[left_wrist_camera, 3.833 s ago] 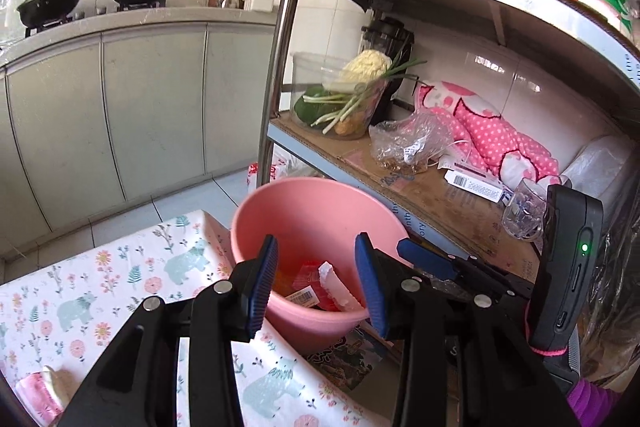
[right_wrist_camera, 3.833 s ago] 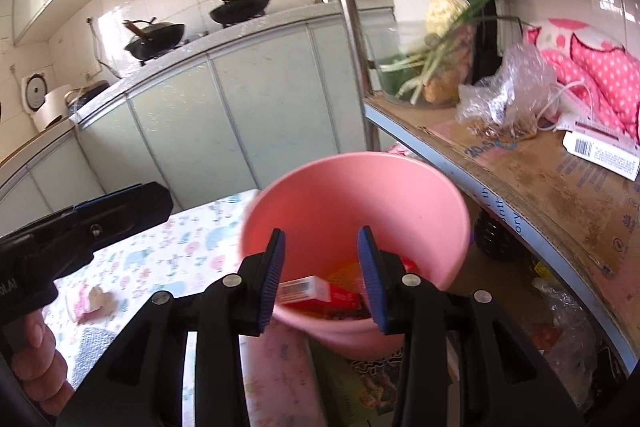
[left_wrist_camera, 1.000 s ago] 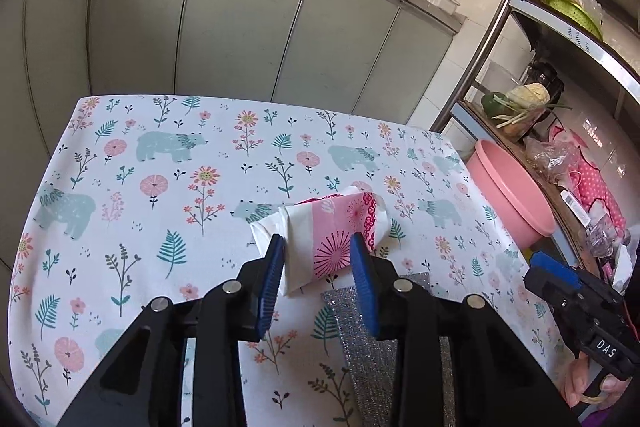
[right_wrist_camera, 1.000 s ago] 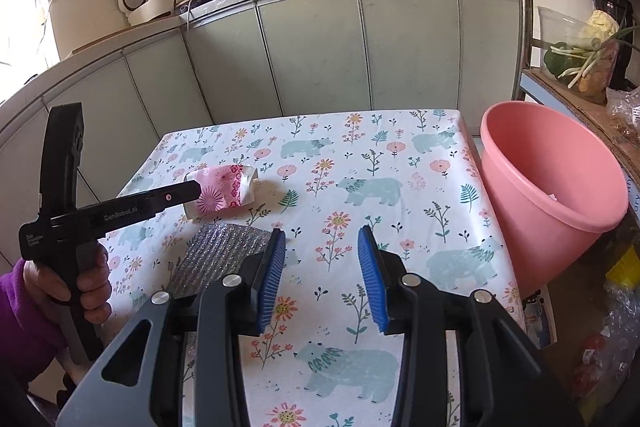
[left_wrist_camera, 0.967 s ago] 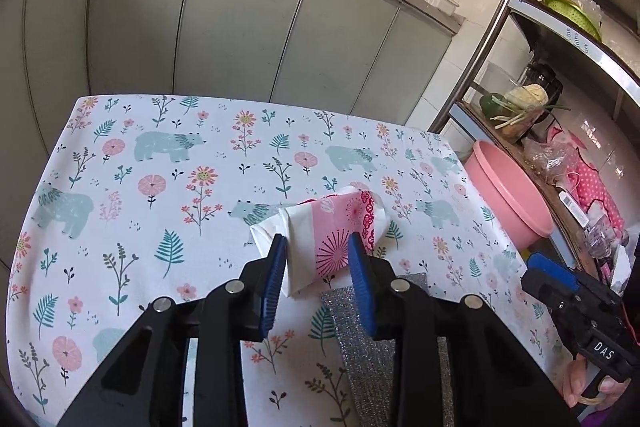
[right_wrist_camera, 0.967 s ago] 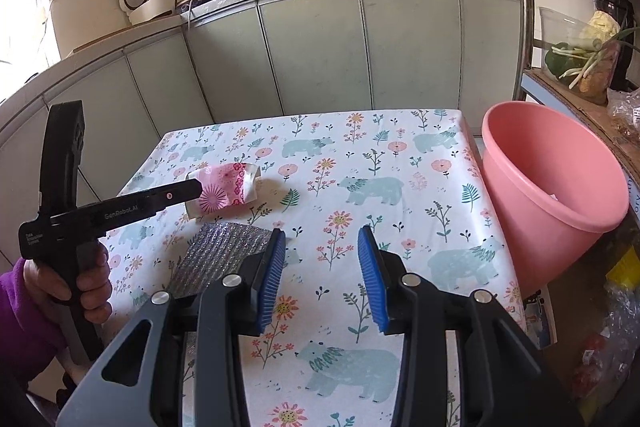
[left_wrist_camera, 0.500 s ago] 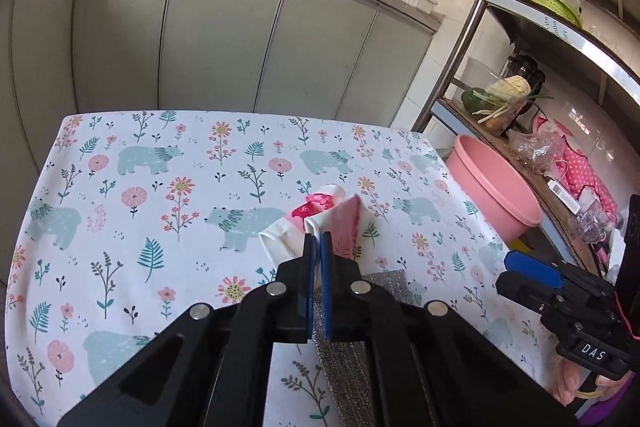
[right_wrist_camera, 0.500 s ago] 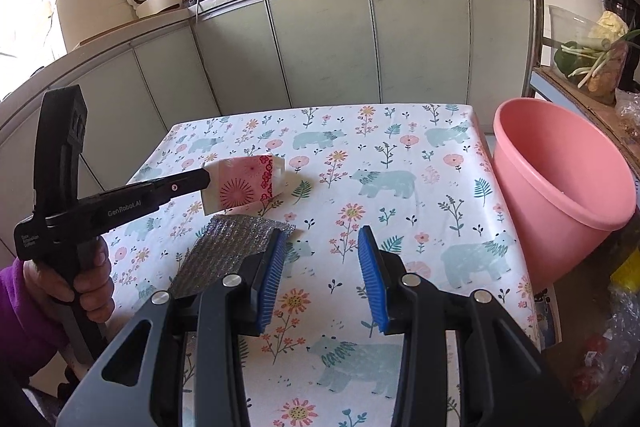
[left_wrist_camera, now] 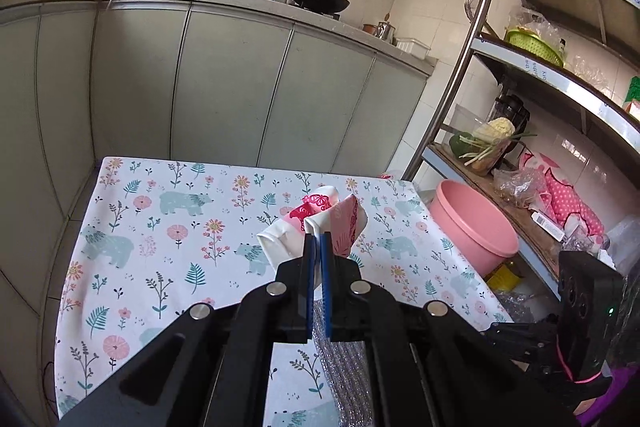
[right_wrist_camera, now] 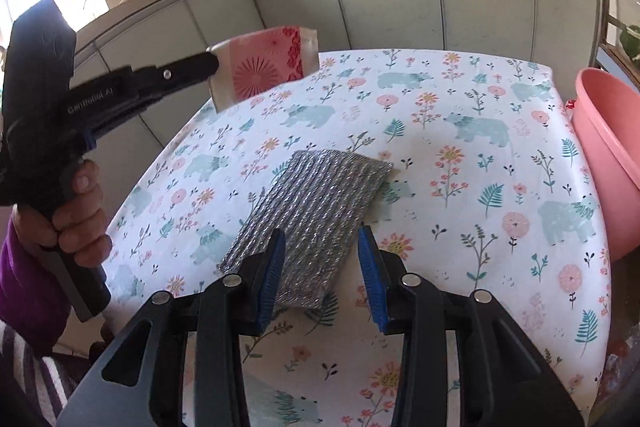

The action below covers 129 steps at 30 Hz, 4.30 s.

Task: Collect trash
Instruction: 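Close the right tool on the grey mesh scrubber pad, then carry the paper cup with the left tool over the bucket while the right carries the mesh pad, then open the left tool over the bucket while the right opens, dropping the mesh pad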

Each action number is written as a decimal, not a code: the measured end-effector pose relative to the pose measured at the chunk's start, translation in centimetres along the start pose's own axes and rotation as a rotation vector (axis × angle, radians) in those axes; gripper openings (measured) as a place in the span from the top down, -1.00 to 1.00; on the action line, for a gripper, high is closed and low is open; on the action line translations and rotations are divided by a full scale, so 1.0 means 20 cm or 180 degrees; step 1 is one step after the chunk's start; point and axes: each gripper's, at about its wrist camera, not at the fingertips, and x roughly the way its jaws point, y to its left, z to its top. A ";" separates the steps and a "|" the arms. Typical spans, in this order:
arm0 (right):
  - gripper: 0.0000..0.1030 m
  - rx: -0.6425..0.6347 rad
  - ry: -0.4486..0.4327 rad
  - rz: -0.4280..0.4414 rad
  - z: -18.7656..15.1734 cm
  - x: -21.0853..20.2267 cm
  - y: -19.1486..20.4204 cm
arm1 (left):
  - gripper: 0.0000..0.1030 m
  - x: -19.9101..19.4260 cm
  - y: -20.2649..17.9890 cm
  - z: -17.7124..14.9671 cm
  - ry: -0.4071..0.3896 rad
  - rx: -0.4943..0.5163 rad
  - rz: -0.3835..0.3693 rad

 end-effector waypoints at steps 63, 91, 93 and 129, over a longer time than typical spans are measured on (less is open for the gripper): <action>0.78 -0.0075 -0.1449 -0.0848 0.20 -0.70 -0.24 | 0.96 -0.06 -0.42 0.17 -0.0248 0.0406 -0.0337; 0.78 0.0817 -0.1682 -0.1430 0.16 -0.76 -1.05 | 0.95 0.75 -1.26 0.25 0.0029 0.1064 -0.0817; 0.78 0.0892 -0.1618 -0.1441 0.14 -0.72 -1.11 | 0.95 0.82 -1.29 0.23 0.0103 0.1092 -0.0808; 0.18 0.0956 -0.1346 -0.1710 0.01 -0.67 -1.05 | 0.64 0.94 -1.39 0.14 0.0534 0.1050 -0.0884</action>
